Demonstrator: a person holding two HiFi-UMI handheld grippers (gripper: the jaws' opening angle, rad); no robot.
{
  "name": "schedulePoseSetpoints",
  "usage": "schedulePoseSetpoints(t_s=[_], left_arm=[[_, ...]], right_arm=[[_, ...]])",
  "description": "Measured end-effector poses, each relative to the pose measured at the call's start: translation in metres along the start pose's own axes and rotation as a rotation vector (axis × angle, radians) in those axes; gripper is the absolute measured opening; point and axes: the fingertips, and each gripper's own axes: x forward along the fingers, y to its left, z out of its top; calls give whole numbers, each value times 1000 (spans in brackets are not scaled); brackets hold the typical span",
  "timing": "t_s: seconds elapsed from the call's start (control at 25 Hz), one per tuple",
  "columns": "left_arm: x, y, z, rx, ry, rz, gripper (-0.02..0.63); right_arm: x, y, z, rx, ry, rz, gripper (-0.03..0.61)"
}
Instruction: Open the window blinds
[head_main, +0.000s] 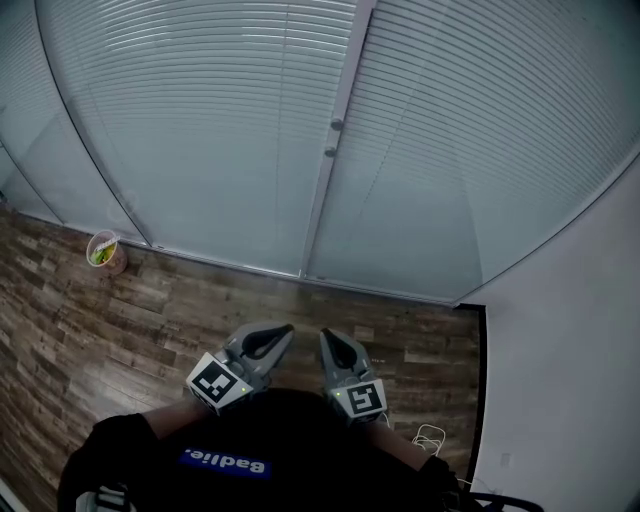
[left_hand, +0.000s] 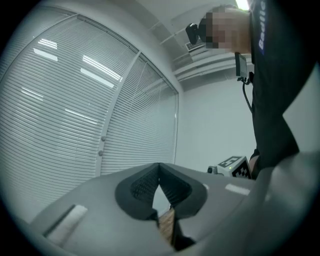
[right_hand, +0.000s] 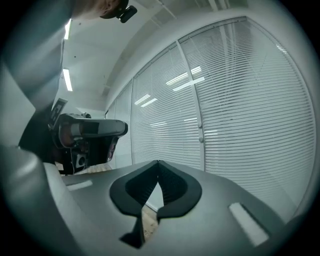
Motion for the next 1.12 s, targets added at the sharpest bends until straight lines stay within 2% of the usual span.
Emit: schedulePoseSetpoints(t_s=[0.48,0.76,0.92,1.12], left_arm=[[43,-17,-11,10,17,69,0],[38,-23,-10,11,5,109,0],[40,-15,-11,-5,4,106,0],[55,16,-17,-19,-11,65,0]], right_arm=[[-16,-46,-10,12,4,41,2],[-21,-43,-11,18,7,73,2],[-12,-47,-10,0,18,71,2],[15,-65,-13,-16,37,27,2]])
